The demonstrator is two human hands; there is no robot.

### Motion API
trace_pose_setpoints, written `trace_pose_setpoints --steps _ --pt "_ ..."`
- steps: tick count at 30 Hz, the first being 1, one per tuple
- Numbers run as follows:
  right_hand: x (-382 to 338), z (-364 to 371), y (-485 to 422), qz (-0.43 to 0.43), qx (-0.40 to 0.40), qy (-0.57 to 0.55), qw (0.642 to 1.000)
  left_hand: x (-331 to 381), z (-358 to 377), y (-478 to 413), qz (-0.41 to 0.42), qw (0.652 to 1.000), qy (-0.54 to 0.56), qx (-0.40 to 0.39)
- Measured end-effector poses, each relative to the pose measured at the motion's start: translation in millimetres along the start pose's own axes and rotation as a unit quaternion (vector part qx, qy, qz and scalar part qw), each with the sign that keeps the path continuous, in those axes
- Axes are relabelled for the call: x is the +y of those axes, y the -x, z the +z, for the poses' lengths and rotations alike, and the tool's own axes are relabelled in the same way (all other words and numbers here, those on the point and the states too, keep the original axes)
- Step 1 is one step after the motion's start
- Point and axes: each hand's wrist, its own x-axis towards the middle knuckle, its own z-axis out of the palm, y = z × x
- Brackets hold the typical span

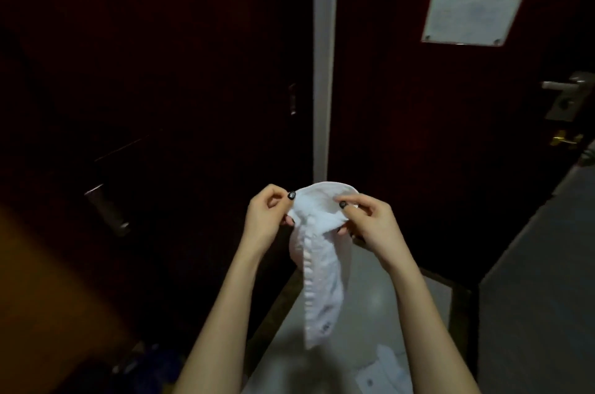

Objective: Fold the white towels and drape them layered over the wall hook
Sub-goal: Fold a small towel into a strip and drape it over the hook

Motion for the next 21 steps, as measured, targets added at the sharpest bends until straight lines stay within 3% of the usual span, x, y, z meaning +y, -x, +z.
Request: trace_pose_setpoints --steps 5,11,14,21 --pt "-5 34 26 0.022 -0.196 0.045 0.979 7 -55 54 -0.025 0.998 0.025 0.058" --pt "-29 102 46 -0.026 -0.328 0.071 0.942 12 -119 110 -0.038 0.993 0.035 0.108" --pt "-43 133 58 -0.044 -0.351 0.031 0.935 18 -150 138 -0.044 0.989 0.060 0.124" --pt "-52 195 106 -0.060 -0.325 0.032 0.943 41 -206 208 -0.042 0.982 0.101 0.152"
